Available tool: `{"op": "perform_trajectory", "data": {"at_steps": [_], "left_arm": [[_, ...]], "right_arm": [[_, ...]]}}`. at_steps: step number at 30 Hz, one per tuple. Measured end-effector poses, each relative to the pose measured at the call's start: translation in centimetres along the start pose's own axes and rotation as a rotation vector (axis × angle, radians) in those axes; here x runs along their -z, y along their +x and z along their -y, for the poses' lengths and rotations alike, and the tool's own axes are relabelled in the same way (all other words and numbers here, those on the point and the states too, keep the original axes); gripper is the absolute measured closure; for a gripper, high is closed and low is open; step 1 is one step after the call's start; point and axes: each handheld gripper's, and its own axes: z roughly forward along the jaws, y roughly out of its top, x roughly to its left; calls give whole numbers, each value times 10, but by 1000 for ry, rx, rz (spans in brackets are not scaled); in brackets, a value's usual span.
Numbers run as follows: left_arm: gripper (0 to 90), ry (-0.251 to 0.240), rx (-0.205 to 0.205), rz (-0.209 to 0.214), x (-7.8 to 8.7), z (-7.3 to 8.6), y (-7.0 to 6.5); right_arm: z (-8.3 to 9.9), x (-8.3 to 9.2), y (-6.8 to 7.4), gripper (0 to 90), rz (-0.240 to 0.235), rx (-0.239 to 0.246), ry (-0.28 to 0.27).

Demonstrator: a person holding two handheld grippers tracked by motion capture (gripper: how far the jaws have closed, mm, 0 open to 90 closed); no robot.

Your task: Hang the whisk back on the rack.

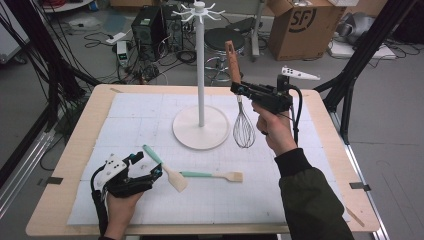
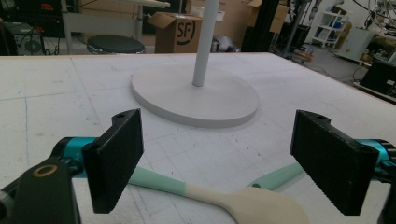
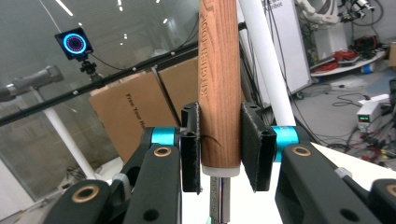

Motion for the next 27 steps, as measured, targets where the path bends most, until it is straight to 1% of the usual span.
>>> {"op": "perform_trajectory", "data": {"at_steps": [3,4,6,10,15,17,18,19,21,22,26,27], "left_arm": [[180,1,-1,2,-1,0,0],[180,3,-1,1,-1,1,0],[180,4,-2,0,-2,1,0],[180,1,-1,0,-1,1,0],[180,2,-2,-7,-1,1,1],[180,2,-4,-10,0,1,0],[181,1,0,-7,0,2,0],[181,3,-5,-6,0,2,-1],[181,4,-9,-7,0,2,-1],[181,6,-11,-7,0,2,-1],[181,3,-13,-9,0,1,-1],[181,2,-13,-8,0,1,0]], "right_arm": [[-1,-3,-2,716,-9,-7,-5],[-3,-5,-1,716,-6,-1,-7],[-7,-7,1,716,-23,3,-21],[-15,-11,4,716,-30,17,-37],[-23,-16,5,716,-33,26,-39],[-26,-18,5,716,-41,27,-60],[-27,-19,4,716,-55,16,-83],[-29,-20,3,716,-47,20,-72],[-32,-24,4,716,-43,17,-69],[-33,-26,5,716,-52,17,-70],[-38,-31,7,716,-62,26,-73],[-38,-32,8,716,-64,22,-74]]}}
